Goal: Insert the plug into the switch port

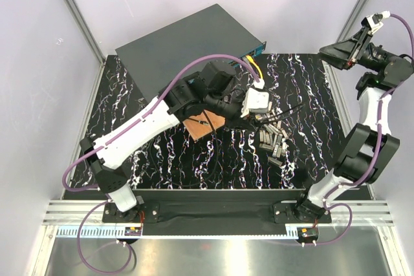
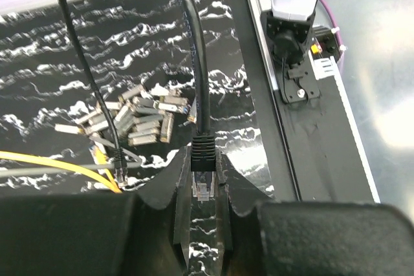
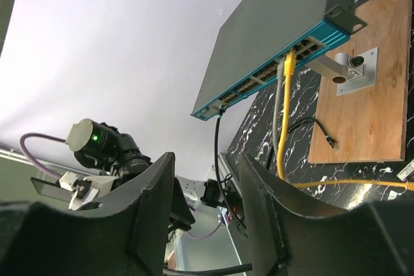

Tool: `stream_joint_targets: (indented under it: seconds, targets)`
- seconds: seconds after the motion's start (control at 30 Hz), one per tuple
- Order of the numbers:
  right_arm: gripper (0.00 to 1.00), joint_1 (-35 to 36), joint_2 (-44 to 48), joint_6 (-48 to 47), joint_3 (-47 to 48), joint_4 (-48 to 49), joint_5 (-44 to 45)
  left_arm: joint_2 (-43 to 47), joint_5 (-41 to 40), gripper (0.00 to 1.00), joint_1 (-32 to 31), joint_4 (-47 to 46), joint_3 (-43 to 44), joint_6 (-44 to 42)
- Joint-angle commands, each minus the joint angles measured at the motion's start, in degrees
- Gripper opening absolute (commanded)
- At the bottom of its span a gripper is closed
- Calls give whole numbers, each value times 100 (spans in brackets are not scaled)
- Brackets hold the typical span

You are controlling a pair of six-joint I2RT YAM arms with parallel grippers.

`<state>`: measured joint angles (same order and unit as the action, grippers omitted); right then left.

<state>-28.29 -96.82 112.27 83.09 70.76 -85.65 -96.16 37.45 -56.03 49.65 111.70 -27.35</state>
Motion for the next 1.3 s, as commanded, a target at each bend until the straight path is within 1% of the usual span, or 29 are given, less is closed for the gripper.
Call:
stream_joint_targets:
  seconds: [0.0, 0.07, 0.1, 0.13, 0.17, 0.2, 0.23, 0.27, 0.3, 0.33, 0.37, 0.4, 0.43, 0.47, 0.5, 0.53, 0.57, 0.6, 0.67, 0.7, 0.77, 0.8, 0.87, 0.9, 1.03, 1.1, 1.17, 1.23, 1.27]
  targets:
    - [51, -18, 593, 1755, -12, 1670, -1016, 212, 105, 1, -22, -377, 18, 124]
    - [56, -36, 944, 1501, -56, 1284, -693, 273, 87, 1, -22, -473, -34, 256]
    - [57, -45, 1058, 1404, -99, 1134, -525, 299, 87, 1, -22, -517, -43, 396]
    - [58, -62, 1225, 1133, -135, 689, -332, 326, 130, 1, -22, -570, -60, 458]
    - [60, -71, 1305, 765, -205, 119, 62, 369, 157, 1, -22, -596, -69, 511]
    - [60, -71, 1401, 161, -284, -783, 266, 379, 166, 2, -22, -623, -96, 642]
    - [60, -71, 1602, -1864, -197, -3594, 485, 396, 157, 1, -22, -658, -113, 713]
    - [60, -71, 1639, -3215, 47, -5379, 1044, 396, 148, 1, -22, -667, -105, 818]
    - [60, -19, 1500, -5935, 998, -7033, 1424, 396, 131, 1, -22, -667, -87, 854]
    - [59, 347, 1334, -7102, 1573, -9695, 2237, 414, 52, 1, -22, -650, -70, 881]
    - [57, 551, 1158, -8001, 2083, -10461, 2437, 414, 26, 1, -22, -623, -43, 872]
    - [56, 736, 930, -9263, 2680, -11356, 2595, 423, 17, 1, -22, -536, 18, 863]
    - [56, 920, 875, -9806, 2817, -11678, 2910, 440, -1, 0, -22, -492, 18, 846]
    - [56, 1227, 831, -10447, 2922, -12012, 2974, 458, -1, 0, -22, -456, 18, 802]
    - [57, 1421, 718, -11854, 3185, -12894, 3210, 475, -18, 0, -13, -413, -16, 802]
    - [57, 1597, 673, -12495, 3283, -13295, 3830, 484, -45, 0, -4, -360, -17, 776]
    - [56, 1912, 629, -13154, 3423, -13725, 4062, 467, -45, 0, 4, -264, 9, 697]
    - [57, 1985, 681, -14187, 3407, -14286, 4247, 432, -45, 0, 13, -54, 62, 670]
    - [57, 2003, 926, -15046, 3128, -14650, 4302, 291, -63, 0, 92, 123, 229, 731]
    - [58, 2012, 1267, -15851, 3004, -14870, 4285, 221, -28, 0, 136, 263, 264, 749]
    - [59, 2012, 1664, -16462, 2557, -14916, 4311, 168, -1, 0, 250, 361, 335, 723]
    - [60, 2021, 2031, -16883, 2424, -14873, 4328, 150, -1, 1, 285, 457, 378, 705]
    - [61, 2038, 2263, -17167, 2309, -14959, 4302, 54, -62, 1, 321, 572, 484, 661]
    - [60, 2064, 2324, -17421, 2387, -15247, 4250, -16, -106, 1, 329, 659, 528, 652]
    - [61, 2135, 2202, -17555, 3019, -16013, 3566, -184, -317, 3, 330, 792, 633, 653]
    - [62, 2231, 2106, -17537, 3274, -16348, 3310, -289, -414, 4, 330, 845, 756, 617]
    - [63, 2538, 2105, -17450, 3232, -16419, 3300, -342, -449, 5, 330, 897, 853, 547]
    - [63, 2793, 2167, -17441, 3056, -16375, 3501, -447, -414, 6, 330, 950, 1037, 486]
    - [63, 3229, 2210, -17319, 2838, -16305, 3598, -482, -405, 7, 330, 1020, 1116, 477]
